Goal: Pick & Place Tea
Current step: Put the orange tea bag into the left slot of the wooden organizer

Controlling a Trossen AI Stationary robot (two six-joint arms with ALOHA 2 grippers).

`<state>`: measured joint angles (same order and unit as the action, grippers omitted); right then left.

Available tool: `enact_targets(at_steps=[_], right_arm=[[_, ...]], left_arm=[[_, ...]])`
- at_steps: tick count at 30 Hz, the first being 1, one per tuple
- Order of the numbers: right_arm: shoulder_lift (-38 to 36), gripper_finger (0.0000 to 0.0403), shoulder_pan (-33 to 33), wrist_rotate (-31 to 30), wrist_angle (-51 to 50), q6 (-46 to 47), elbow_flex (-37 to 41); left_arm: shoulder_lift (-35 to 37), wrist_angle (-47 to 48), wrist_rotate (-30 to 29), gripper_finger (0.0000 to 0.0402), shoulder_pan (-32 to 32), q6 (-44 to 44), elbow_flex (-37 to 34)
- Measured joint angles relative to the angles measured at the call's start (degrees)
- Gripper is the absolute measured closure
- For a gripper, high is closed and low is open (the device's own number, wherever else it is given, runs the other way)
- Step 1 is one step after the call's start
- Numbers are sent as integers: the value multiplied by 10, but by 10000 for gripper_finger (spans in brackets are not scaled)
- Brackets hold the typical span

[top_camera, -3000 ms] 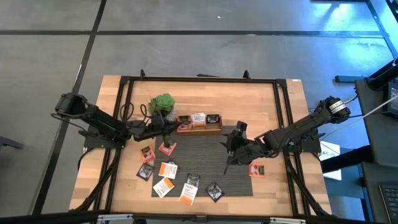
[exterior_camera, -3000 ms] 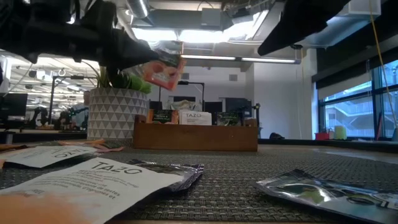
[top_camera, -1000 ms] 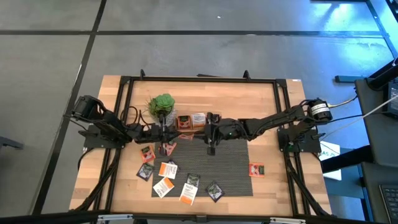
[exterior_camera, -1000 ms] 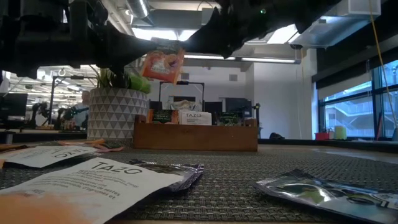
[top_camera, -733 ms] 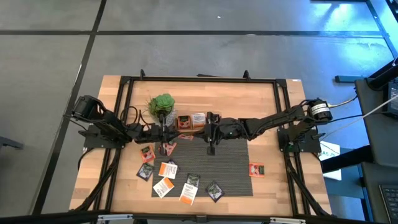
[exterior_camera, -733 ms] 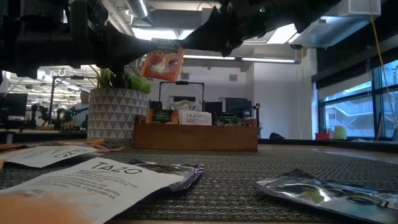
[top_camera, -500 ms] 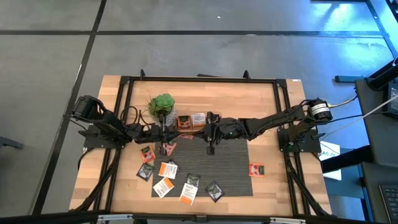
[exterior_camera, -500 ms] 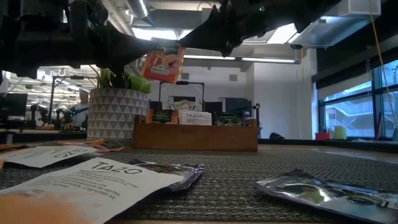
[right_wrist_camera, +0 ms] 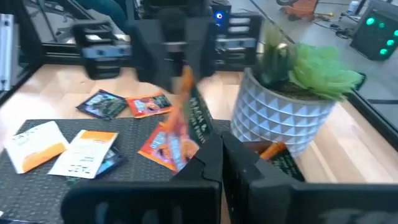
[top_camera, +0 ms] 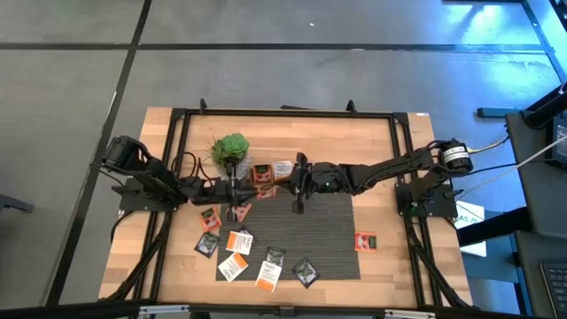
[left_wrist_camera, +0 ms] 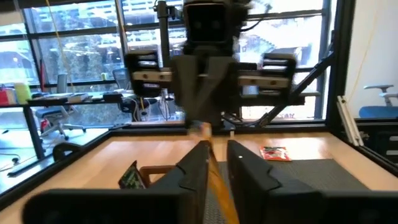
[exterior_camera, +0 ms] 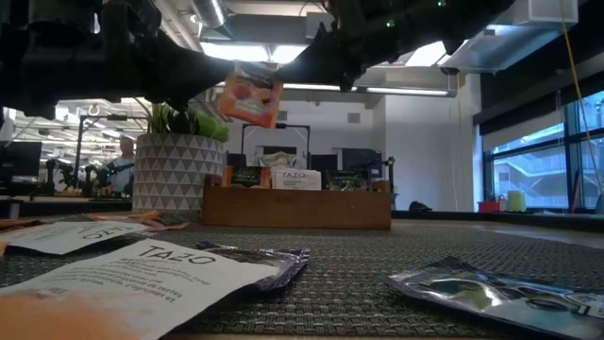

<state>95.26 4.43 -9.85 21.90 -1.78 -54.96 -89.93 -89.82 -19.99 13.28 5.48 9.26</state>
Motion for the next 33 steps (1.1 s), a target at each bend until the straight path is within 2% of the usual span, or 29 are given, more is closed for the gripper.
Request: enact_targets(at_steps=[3, 7, 14, 17, 24, 33], right_arm=[[0, 401, -8, -2, -3, -1, 0], [0, 401, -19, -2, -7, -2, 0], [42, 402, -32, -1, 12, -4, 0], [65, 402, -39, -1, 33, -17, 0], [88, 403, -56, -1, 35, -37, -15], [140, 403, -69, -1, 33, -64, -40]], left_arm=[[2, 1, -10, 310, 13, 12, 0], [7, 2, -67, 275, 40, 26, -3], [57, 4, -116, 259, 117, 61, -42], [89, 12, -117, 260, 152, 36, -54], [153, 133, -111, 262, 208, -55, -54], [176, 172, -10, 263, 224, -138, -54]])
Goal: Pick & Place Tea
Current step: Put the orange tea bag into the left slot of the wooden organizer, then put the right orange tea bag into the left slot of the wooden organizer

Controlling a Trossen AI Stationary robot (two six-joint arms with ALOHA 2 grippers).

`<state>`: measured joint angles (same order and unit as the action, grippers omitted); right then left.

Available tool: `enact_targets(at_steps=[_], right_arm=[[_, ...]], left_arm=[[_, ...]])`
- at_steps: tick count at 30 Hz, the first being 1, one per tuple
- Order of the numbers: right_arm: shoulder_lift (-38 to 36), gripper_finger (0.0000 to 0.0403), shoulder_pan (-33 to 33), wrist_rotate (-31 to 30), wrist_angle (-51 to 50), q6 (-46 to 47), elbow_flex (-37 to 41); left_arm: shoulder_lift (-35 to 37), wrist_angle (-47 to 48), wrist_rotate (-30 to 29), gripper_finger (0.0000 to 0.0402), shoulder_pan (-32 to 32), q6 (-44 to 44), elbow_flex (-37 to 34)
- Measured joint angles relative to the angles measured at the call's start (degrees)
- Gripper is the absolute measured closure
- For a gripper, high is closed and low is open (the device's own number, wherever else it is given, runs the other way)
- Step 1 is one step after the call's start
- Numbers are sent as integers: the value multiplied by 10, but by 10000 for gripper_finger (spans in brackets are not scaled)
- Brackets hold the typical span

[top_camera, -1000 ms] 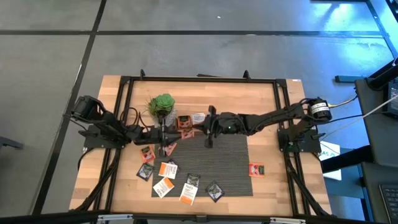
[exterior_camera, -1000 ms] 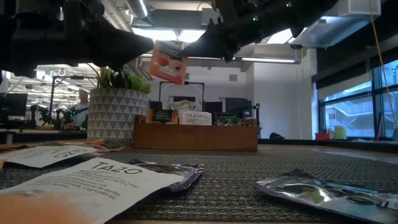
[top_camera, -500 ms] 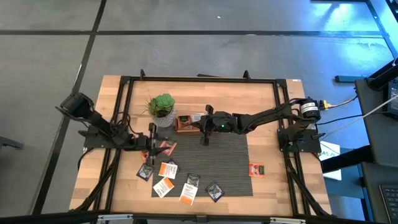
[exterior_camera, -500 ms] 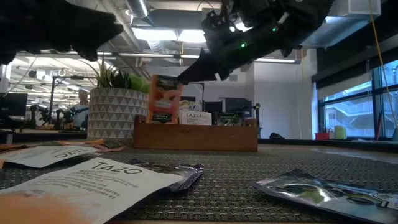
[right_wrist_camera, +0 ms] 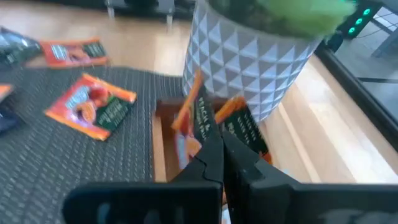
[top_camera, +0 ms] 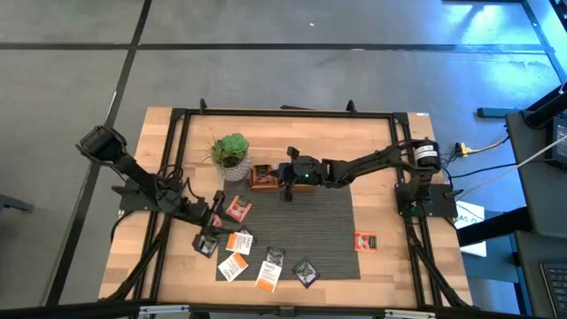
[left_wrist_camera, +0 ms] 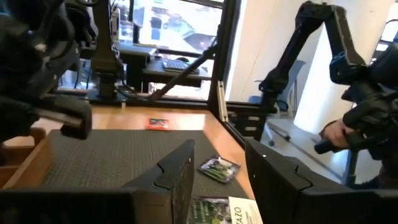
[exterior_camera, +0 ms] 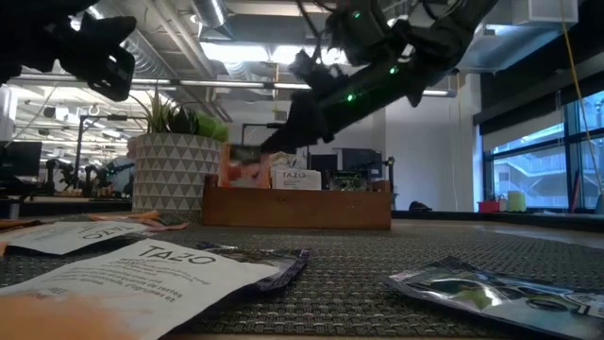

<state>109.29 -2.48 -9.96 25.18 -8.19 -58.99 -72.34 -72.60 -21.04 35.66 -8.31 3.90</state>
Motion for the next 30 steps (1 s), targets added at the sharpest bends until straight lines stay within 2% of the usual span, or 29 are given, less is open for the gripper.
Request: enact_targets(at_steps=[7, 16, 21, 24, 27, 30], right_arm=[[22, 397, 0, -26, 0, -15, -12], [22, 369, 0, -41, 2, -16, -12], [22, 340, 0, -52, 2, -28, -12], [10, 323, 3, -95, -4, -32, -12], [-20, 314, 17, -100, -20, -54, -13], [-55, 313, 42, -95, -89, -55, -13]], left_arm=[[0, 21, 0, 261, -1, -2, 0], [0, 27, -1, 262, -1, 0, 0], [0, 27, -4, 260, -1, 1, 0], [0, 27, -4, 263, -1, 1, 0], [0, 27, -5, 264, -1, 1, 0], [0, 32, -10, 264, -1, 1, 8]])
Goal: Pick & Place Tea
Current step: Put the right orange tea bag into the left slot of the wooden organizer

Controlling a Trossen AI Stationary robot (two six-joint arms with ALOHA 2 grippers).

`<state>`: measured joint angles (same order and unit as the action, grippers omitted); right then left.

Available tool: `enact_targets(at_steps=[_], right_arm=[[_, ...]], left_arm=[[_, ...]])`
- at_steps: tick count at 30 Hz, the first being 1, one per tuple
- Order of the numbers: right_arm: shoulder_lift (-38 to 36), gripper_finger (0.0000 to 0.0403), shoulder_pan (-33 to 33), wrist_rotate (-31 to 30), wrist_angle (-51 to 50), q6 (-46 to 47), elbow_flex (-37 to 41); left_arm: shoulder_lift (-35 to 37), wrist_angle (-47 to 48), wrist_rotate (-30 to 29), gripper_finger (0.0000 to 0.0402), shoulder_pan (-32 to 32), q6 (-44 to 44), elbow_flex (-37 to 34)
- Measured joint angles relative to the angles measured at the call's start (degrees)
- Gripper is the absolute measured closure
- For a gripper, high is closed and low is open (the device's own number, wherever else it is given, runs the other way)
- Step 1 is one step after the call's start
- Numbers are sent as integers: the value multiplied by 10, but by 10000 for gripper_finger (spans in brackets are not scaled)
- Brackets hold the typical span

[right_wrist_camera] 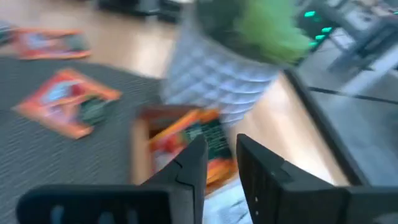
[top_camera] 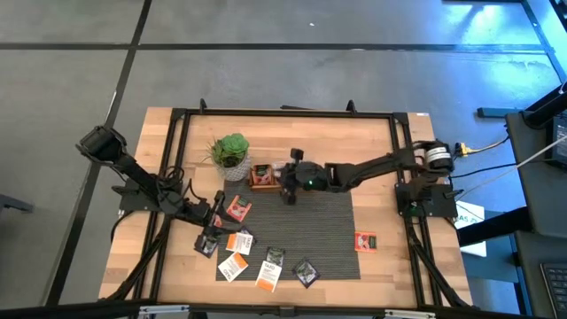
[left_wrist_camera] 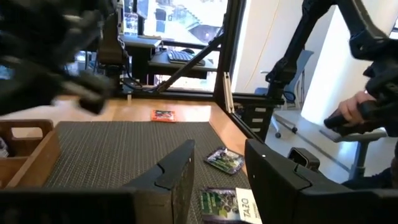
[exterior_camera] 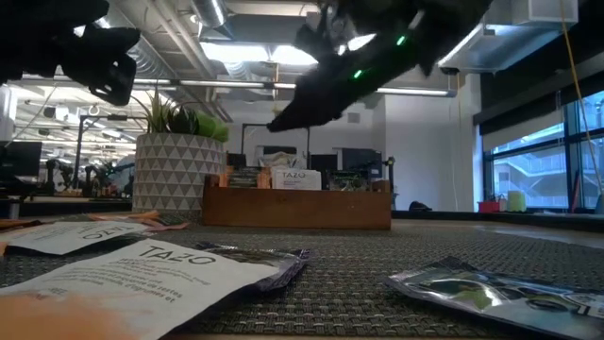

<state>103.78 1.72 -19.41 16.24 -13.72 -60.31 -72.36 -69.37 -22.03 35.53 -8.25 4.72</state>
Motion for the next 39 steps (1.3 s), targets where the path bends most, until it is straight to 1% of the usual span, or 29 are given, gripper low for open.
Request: enact_targets(at_steps=[3, 6, 8, 13, 17, 19, 22, 26, 31, 35, 37, 39], right_arm=[[-37, 314, 21, 50, -82, 35, 8], [-71, 317, 36, 124, -106, 71, 44], [-92, 319, 46, 147, -105, 98, 75], [-166, 319, 77, 149, -105, 168, 150], [-220, 319, 111, 150, -121, 216, 181], [-240, 319, 131, 145, -140, 242, 188], [-263, 319, 161, 116, -183, 285, 191], [-279, 319, 195, 97, -251, 369, 191], [-283, 319, 237, 96, -377, 521, 191], [-280, 319, 274, 101, -474, 648, 191], [-280, 319, 288, 101, -504, 706, 195], [-280, 314, 299, 105, -510, 755, 202]], left_arm=[[0, 26, -1, 263, 0, 10, 17], [0, 80, -29, 261, -2, 26, 45], [0, 133, -43, 261, -11, 28, 70], [-2, 262, -1, 263, -47, 11, 146], [-10, 343, 21, 261, -75, 11, 205], [-27, 353, 32, 261, -85, 20, 229], [-63, 353, 57, 263, -99, 34, 257], [-119, 353, 71, 265, -118, 30, 288], [-179, 355, 101, 265, -136, 30, 330], [-209, 354, 130, 264, -144, 41, 360], [-216, 353, 141, 263, -147, 54, 369], [-217, 353, 146, 262, -148, 59, 375]])
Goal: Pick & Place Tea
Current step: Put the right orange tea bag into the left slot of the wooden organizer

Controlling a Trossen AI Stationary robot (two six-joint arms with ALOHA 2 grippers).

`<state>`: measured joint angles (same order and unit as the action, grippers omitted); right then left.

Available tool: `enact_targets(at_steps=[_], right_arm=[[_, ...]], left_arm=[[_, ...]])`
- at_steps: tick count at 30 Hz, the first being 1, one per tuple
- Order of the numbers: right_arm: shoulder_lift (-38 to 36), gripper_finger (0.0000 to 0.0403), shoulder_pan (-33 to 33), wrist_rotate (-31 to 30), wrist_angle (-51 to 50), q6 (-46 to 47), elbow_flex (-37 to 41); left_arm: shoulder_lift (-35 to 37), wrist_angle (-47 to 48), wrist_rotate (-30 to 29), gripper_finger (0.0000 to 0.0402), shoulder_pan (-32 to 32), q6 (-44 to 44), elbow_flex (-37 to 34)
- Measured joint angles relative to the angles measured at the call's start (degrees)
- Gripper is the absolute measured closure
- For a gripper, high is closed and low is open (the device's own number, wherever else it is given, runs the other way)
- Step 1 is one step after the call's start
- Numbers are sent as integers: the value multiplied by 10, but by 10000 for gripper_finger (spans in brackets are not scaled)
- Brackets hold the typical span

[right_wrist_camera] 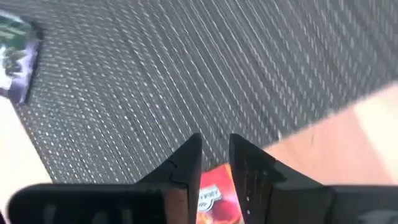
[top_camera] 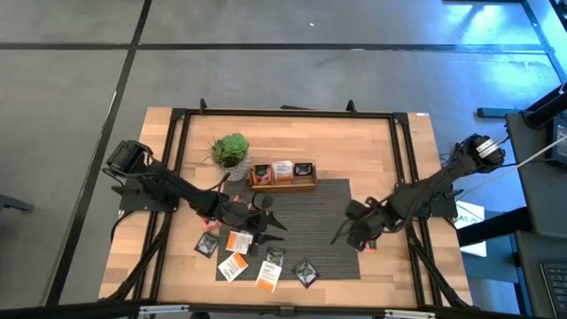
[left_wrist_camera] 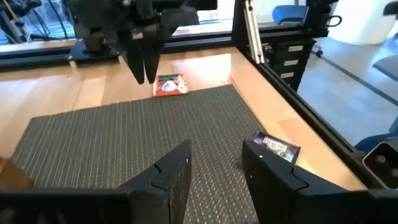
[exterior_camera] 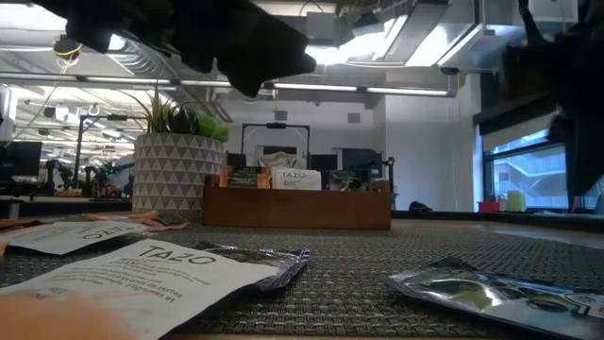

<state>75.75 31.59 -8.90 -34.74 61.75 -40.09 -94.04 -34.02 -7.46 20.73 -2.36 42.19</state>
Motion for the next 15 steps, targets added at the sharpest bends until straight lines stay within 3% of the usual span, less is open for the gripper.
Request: enact_targets(at_steps=[4, 8, 15], right_arm=[[0, 279, 17, 5, -6, 131, 12], [0, 227, 40, 17, -8, 212, 20], [0, 161, 79, 45, -28, 321, 20]], left_arm=[[0, -5, 0, 265, -4, 0, 6], [-17, -5, 39, 267, -19, -6, 27], [-112, 2, 71, 265, -41, 13, 120]])
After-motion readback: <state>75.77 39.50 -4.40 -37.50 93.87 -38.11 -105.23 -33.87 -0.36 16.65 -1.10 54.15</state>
